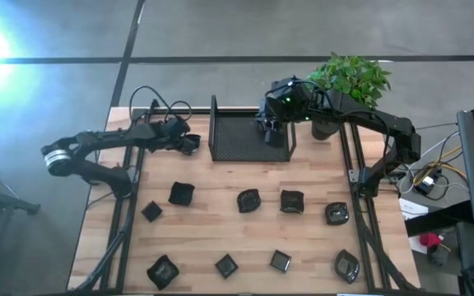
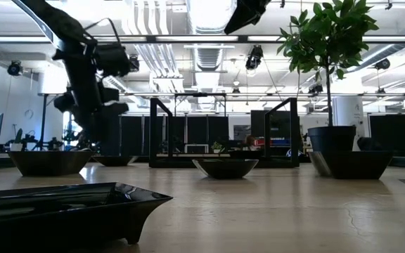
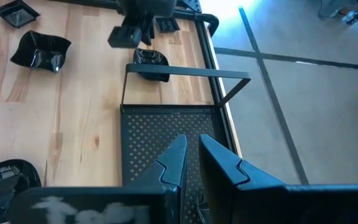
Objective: Pick & Place Mini shaped plates
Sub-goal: Put the black leaf-shaped plate on the shelf
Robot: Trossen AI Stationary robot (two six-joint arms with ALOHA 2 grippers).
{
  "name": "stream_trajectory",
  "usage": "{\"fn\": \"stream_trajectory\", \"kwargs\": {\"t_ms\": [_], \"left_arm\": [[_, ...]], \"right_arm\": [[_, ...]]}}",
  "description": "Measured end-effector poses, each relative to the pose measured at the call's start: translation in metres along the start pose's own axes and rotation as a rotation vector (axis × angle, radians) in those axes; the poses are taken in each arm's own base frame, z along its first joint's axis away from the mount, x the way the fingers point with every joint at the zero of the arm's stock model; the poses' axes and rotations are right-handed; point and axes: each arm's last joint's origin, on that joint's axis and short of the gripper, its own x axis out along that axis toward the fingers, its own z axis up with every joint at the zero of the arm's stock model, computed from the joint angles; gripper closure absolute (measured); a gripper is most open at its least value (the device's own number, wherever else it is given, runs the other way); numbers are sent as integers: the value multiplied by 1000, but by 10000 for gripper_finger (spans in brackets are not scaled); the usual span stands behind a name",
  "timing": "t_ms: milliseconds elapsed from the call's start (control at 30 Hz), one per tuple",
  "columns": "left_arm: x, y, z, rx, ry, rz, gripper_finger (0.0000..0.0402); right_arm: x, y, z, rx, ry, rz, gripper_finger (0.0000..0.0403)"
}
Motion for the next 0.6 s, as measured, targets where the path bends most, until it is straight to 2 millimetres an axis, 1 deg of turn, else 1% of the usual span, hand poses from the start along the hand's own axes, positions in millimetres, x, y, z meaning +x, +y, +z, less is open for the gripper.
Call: {"fn": "stream_trajectory", "kwargs": {"t_ms": [233,600], "left_arm": [[20,-3,0,-17,34,35,313],[36,-6,-1,-47,67,53,313]], "right_arm": [[0,0,-1,-4,7,2,364],[0,0,-1,-9,7,1,364]]}}
